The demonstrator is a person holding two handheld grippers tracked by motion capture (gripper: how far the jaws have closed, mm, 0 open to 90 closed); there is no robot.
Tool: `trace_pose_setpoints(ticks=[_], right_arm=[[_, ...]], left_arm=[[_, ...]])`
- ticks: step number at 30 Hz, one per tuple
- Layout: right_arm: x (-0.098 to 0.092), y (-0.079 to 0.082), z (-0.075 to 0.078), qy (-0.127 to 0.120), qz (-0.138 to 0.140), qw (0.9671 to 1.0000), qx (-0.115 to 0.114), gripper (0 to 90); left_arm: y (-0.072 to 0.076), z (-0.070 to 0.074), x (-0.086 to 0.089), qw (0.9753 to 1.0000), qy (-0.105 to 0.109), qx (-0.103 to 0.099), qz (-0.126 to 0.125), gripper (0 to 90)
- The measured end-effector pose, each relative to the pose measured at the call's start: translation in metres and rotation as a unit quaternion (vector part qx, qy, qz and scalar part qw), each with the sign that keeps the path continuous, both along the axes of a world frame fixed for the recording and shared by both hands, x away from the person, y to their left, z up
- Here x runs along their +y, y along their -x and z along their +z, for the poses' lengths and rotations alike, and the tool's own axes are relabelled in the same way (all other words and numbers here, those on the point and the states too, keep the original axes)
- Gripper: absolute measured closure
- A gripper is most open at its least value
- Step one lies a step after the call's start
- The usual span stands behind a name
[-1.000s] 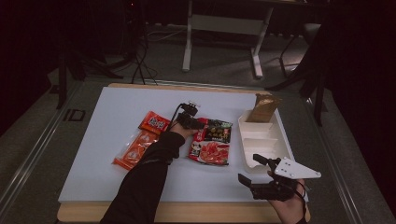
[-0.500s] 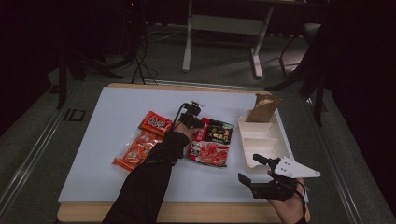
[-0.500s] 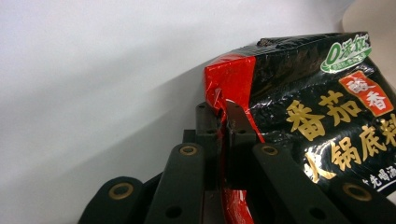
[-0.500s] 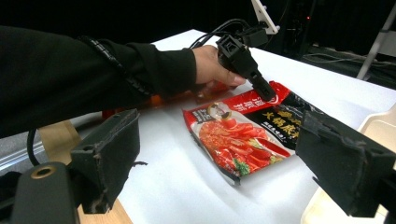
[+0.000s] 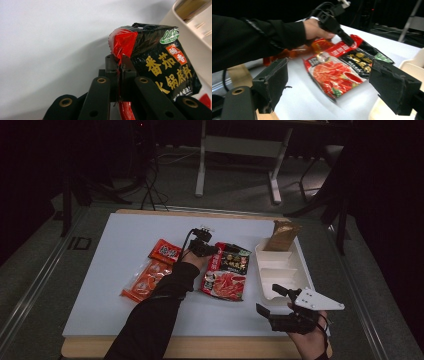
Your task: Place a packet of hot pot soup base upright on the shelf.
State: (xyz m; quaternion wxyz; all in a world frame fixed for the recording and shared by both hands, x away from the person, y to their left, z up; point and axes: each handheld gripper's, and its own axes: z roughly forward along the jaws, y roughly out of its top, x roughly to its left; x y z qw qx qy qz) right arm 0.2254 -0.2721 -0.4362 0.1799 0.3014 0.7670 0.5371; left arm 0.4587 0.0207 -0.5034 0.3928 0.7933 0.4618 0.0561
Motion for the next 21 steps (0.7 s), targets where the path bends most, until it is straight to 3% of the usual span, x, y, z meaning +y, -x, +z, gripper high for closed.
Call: trace_pose_setpoints(ticks=[9,11,16,19,21], right_arm=[[-0.005,0.001,0.004,-0.002,-0.024,0.9996,-0.013,12.9],[-0.006,0.001,0.005,-0.002,-0.021,0.9997,-0.015,10.6],[-0.007,0.001,0.006,-0.01,-0.021,0.9995,-0.021,10.9],[-0.007,0.0,0.006,0.0,-0.022,0.9992,-0.032,14.9],[-0.006,0.0,0.007,0.021,-0.025,0.999,-0.031,15.3]], left_arm=[[0.021,0.026,0.004,0.9989,0.029,-0.035,-0.01,88.2],[0.026,0.032,0.004,0.9987,0.028,-0.042,-0.012,88.1],[0.037,0.043,0.006,0.9966,0.053,-0.059,-0.023,88.0],[0.043,0.047,0.006,0.9946,0.071,-0.068,-0.033,87.9],[0.048,0.051,0.006,0.9933,0.08,-0.074,-0.039,88.0]])
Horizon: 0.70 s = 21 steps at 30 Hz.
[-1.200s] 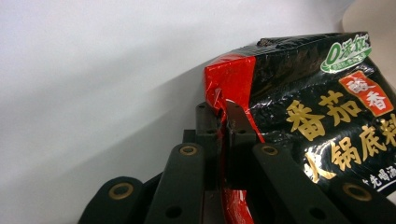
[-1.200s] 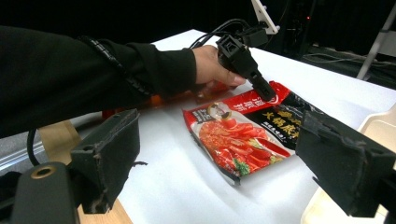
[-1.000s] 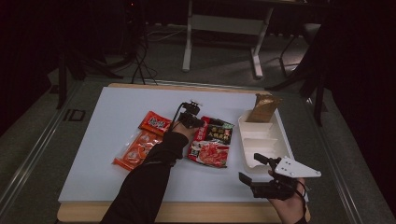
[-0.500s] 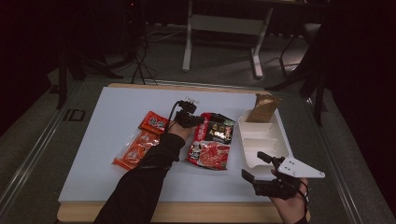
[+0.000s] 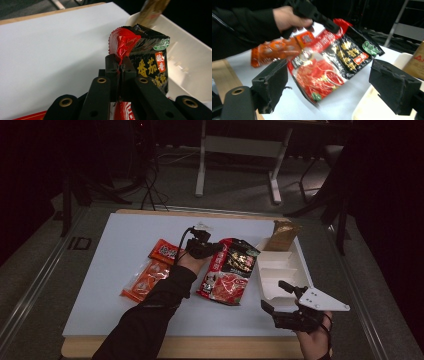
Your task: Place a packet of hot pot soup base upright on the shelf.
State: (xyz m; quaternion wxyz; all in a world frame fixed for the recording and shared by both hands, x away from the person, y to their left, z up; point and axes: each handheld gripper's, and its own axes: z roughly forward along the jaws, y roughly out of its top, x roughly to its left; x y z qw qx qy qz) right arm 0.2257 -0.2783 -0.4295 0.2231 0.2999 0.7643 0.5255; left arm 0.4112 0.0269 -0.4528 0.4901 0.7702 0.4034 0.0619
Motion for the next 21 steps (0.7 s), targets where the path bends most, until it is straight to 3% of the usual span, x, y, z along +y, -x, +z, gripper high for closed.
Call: trace_pose_setpoints(ticks=[8,12,15,21], right_arm=[[-0.003,0.0,0.003,-0.014,-0.002,0.9998,-0.016,15.8],[-0.009,-0.002,0.007,-0.026,-0.006,0.9995,0.016,15.0],[-0.011,-0.002,0.008,-0.034,-0.014,0.999,0.025,12.6],[-0.008,-0.007,0.011,-0.032,-0.013,0.9988,0.033,10.4]], left_arm=[[0.019,0.016,0.003,0.9991,0.029,-0.021,-0.023,88.0],[0.028,0.025,0.009,0.998,0.046,-0.027,-0.034,87.9],[0.033,0.031,0.016,0.9968,0.066,-0.028,-0.034,87.9],[0.041,0.041,0.023,0.9949,0.086,-0.036,-0.038,87.8]])
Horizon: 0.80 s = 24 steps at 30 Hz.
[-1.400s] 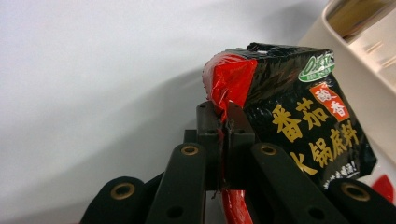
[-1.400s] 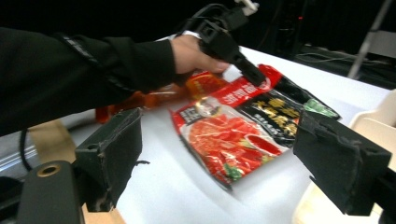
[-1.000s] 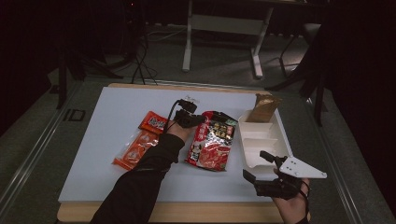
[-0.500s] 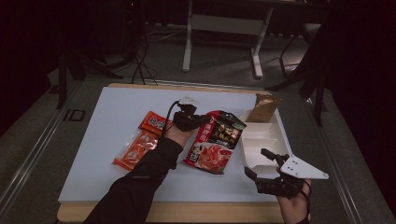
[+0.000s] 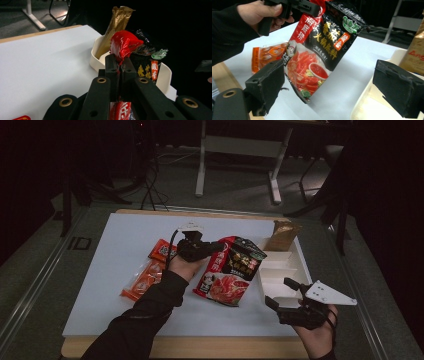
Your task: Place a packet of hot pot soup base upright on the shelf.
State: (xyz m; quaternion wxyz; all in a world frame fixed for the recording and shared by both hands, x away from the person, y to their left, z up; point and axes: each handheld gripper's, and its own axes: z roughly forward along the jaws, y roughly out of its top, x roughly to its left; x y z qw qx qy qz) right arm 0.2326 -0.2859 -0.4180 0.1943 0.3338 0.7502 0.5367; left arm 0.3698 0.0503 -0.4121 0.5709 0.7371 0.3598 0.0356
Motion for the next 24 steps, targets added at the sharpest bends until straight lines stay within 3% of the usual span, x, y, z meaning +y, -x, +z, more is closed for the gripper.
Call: trace_pose_setpoints(ticks=[5,8,15,21,22,24], right_arm=[[0.006,-0.01,0.009,0.008,0.003,1.0,0.003,14.2],[0.01,-0.018,0.016,0.005,0.004,1.0,-0.001,18.8],[0.029,-0.044,0.03,0.0,0.019,0.9998,-0.002,20.3],[0.042,-0.062,0.032,-0.003,0.029,0.9995,0.016,26.9],[0.044,-0.064,0.033,-0.007,0.029,0.9994,0.016,29.3],[0.049,-0.071,0.033,-0.007,0.037,0.9991,0.02,37.1]], left_arm=[[0.006,0.0,0.007,0.9997,0.025,0.002,0.008,87.7],[0.01,0.0,0.01,0.9995,0.031,-0.003,0.005,87.7],[0.022,0.001,0.023,0.9984,0.053,-0.019,0.005,87.7],[0.029,0.004,0.029,0.9968,0.077,-0.022,0.001,87.7],[0.031,0.005,0.03,0.9957,0.09,-0.023,-0.001,87.7],[0.032,0.006,0.03,0.9953,0.094,-0.025,0.002,87.6]])
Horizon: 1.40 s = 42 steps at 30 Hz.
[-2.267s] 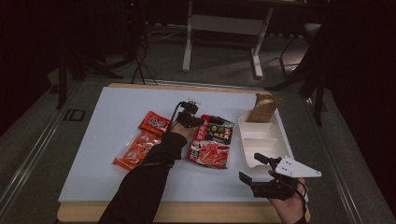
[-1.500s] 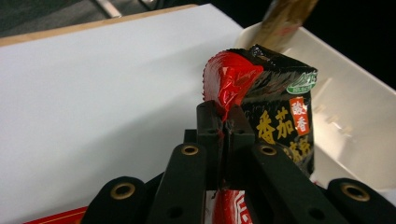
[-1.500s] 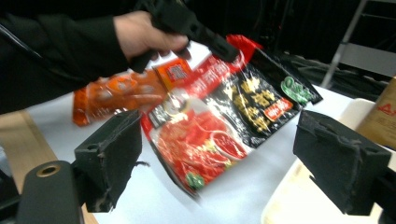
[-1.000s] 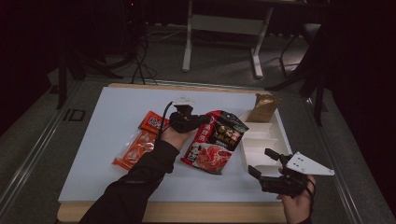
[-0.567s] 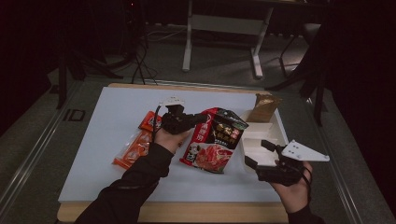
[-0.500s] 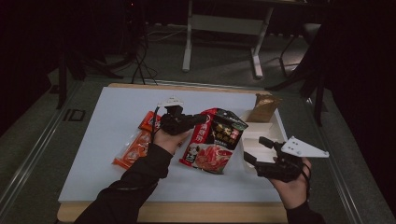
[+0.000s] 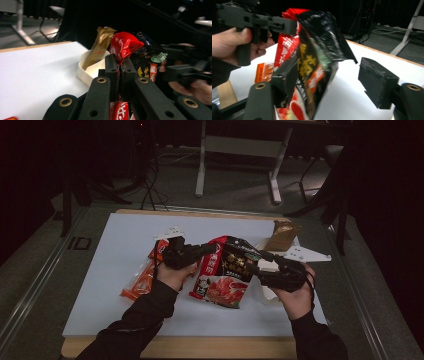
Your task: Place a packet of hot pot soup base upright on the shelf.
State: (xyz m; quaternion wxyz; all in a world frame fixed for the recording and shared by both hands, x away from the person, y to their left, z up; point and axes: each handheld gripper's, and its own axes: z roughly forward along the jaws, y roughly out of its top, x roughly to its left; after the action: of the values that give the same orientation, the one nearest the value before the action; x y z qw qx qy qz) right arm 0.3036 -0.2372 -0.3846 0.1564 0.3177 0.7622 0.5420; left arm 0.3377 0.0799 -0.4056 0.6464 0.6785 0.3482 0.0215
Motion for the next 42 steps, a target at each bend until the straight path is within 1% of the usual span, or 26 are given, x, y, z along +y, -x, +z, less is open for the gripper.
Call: trace_pose_setpoints(ticks=[1,5,6,7,8,9,10,11,13,15,21,22,23,27,29,30,31,32,33,34,36,38,39,40,41,42], right_arm=[[0.001,-0.001,0.0,0.001,0.003,1.0,0.001,39.2],[0.004,-0.004,-0.002,0.008,0.009,0.9999,0.003,50.4],[0.005,-0.005,-0.001,0.007,0.016,0.9998,0.007,54.7],[0.005,-0.005,0.0,0.006,0.017,0.9998,0.007,55.0],[0.006,-0.005,0.001,0.003,0.016,0.9999,0.005,58.8],[0.006,-0.005,0.001,0.003,0.016,0.9999,0.005,58.8],[0.006,-0.006,0.002,0.0,0.022,0.9997,0.009,61.0],[0.005,-0.007,0.004,-0.007,0.019,0.9997,0.01,68.2],[0.002,-0.01,0.006,-0.021,0.029,0.9992,0.017,73.2],[0.0,-0.011,0.006,-0.025,0.038,0.9987,0.024,75.1],[-0.001,-0.01,0.007,-0.014,0.039,0.9988,0.025,77.4],[-0.002,-0.011,0.007,-0.015,0.04,0.9987,0.027,77.6],[-0.004,-0.011,0.009,-0.02,0.043,0.9984,0.029,77.7],[-0.005,-0.009,0.014,-0.019,0.046,0.9985,0.021,77.8],[-0.007,-0.009,0.017,-0.021,0.048,0.9985,0.018,77.8],[-0.007,-0.009,0.018,-0.02,0.048,0.9985,0.015,77.8],[-0.008,-0.009,0.02,-0.019,0.048,0.9986,0.012,77.8],[-0.009,-0.009,0.021,-0.016,0.046,0.9988,0.008,77.7],[-0.01,-0.009,0.022,-0.014,0.045,0.9989,0.007,77.7],[-0.011,-0.01,0.023,-0.015,0.042,0.999,0.006,77.7],[-0.015,-0.011,0.025,-0.017,0.041,0.999,0.005,77.7],[-0.018,-0.013,0.028,-0.018,0.039,0.9991,0.002,77.7],[-0.019,-0.014,0.029,-0.019,0.038,0.9991,0.001,77.7],[-0.02,-0.015,0.031,-0.021,0.037,0.9991,0.0,77.7],[-0.021,-0.015,0.032,-0.02,0.037,0.9991,-0.001,77.6],[-0.022,-0.016,0.034,-0.017,0.035,0.9992,-0.005,77.6]], left_arm=[[0.001,0.0,0.0,1.0,0.007,-0.002,0.0,87.6],[0.003,0.003,-0.003,0.9999,0.007,-0.015,-0.002,87.4],[0.003,0.002,-0.004,0.9998,0.011,-0.017,-0.001,87.5],[0.004,0.002,-0.005,0.9997,0.014,-0.018,-0.003,87.4],[0.003,0.002,-0.006,0.9998,0.012,-0.017,-0.003,87.4],[0.003,0.002,-0.006,0.9998,0.012,-0.017,-0.003,87.4],[0.003,0.0,-0.007,0.9997,0.018,-0.017,-0.007,87.4],[0.003,0.0,-0.007,0.9997,0.017,-0.018,-0.004,87.3],[0.002,-0.002,-0.007,0.9995,0.019,-0.023,-0.005,87.2],[0.001,-0.003,-0.007,0.9996,0.017,-0.021,-0.01,87.1],[-0.001,-0.006,-0.008,0.9993,0.008,-0.028,-0.022,85.5],[-0.001,-0.006,-0.008,0.9989,0.008,-0.037,-0.027,85.5],[-0.001,-0.006,-0.007,0.9988,0.009,-0.037,-0.03,84.1],[-0.003,-0.006,-0.006,0.9981,0.02,-0.036,-0.045,80.5],[-0.002,-0.005,-0.005,0.9982,0.013,-0.037,-0.045,75.9],[-0.002,-0.004,-0.005,0.998,0.012,-0.042,-0.046,71.3],[-0.002,-0.003,-0.005,0.9982,0.007,-0.04,-0.044,66.9],[-0.002,-0.002,-0.004,0.9982,0.006,-0.039,-0.044,59.7],[-0.001,-0.002,-0.003,0.998,0.004,-0.042,-0.047,56.6],[0.0,-0.001,-0.002,0.9982,-0.003,-0.046,-0.038,52.8],[0.003,0.001,0.0,0.9983,-0.016,-0.05,-0.023,37.6],[0.005,0.001,0.004,0.9981,-0.013,-0.056,-0.023,31.9],[0.006,0.001,0.006,0.9981,-0.014,-0.056,-0.021,26.7],[0.007,0.001,0.007,0.9984,-0.013,-0.052,-0.02,18.8],[0.008,0.001,0.009,0.9985,-0.013,-0.049,-0.02,16.8],[0.009,0.001,0.01,0.9983,-0.018,-0.052,-0.016,15.2]])
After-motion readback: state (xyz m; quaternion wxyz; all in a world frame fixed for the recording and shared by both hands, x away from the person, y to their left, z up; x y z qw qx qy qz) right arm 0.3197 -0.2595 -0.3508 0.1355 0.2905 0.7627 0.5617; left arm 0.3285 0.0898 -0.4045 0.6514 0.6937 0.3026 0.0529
